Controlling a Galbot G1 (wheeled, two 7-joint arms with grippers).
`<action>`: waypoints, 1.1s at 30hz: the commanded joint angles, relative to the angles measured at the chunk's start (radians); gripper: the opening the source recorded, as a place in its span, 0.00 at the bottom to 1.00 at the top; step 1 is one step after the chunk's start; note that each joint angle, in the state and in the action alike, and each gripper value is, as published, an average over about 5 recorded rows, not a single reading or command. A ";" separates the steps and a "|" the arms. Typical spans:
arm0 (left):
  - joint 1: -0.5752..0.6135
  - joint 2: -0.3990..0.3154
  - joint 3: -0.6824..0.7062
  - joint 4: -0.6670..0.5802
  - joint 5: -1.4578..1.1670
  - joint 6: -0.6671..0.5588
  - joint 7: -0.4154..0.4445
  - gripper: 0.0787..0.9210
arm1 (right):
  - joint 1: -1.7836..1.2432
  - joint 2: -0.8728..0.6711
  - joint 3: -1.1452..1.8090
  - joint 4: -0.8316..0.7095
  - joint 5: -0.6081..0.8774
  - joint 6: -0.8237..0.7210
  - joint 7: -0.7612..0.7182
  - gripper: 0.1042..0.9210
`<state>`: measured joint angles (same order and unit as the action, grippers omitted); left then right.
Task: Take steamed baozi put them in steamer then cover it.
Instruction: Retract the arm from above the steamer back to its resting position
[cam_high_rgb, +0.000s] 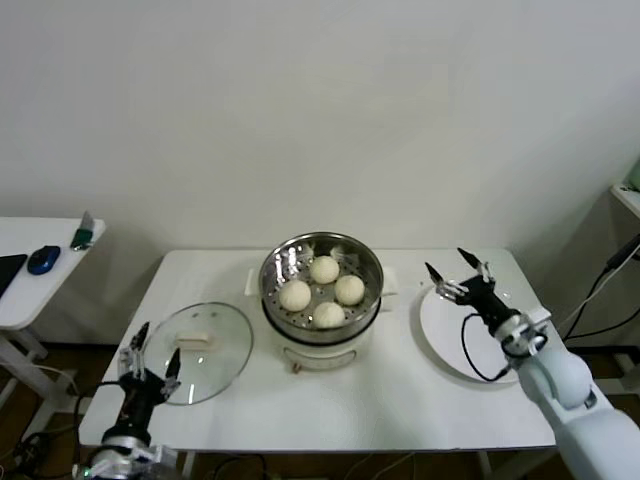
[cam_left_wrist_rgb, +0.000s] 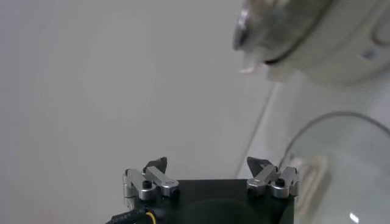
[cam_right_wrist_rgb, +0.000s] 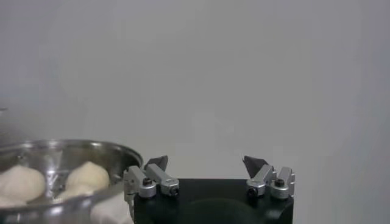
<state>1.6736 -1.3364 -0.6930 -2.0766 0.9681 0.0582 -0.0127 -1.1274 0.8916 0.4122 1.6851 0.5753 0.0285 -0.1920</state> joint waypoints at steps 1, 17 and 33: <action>-0.148 0.026 0.058 0.275 0.412 -0.027 -0.040 0.88 | -0.223 0.135 0.181 0.035 -0.084 -0.047 0.031 0.88; -0.324 0.016 0.067 0.529 0.463 -0.084 -0.112 0.88 | -0.228 0.171 0.202 0.022 -0.164 -0.062 0.032 0.88; -0.444 0.007 0.079 0.656 0.436 -0.093 -0.177 0.88 | -0.235 0.174 0.220 0.014 -0.177 -0.051 0.021 0.88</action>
<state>1.3153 -1.3308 -0.6204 -1.5242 1.3928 -0.0278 -0.1553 -1.3512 1.0581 0.6204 1.7017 0.4105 -0.0244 -0.1672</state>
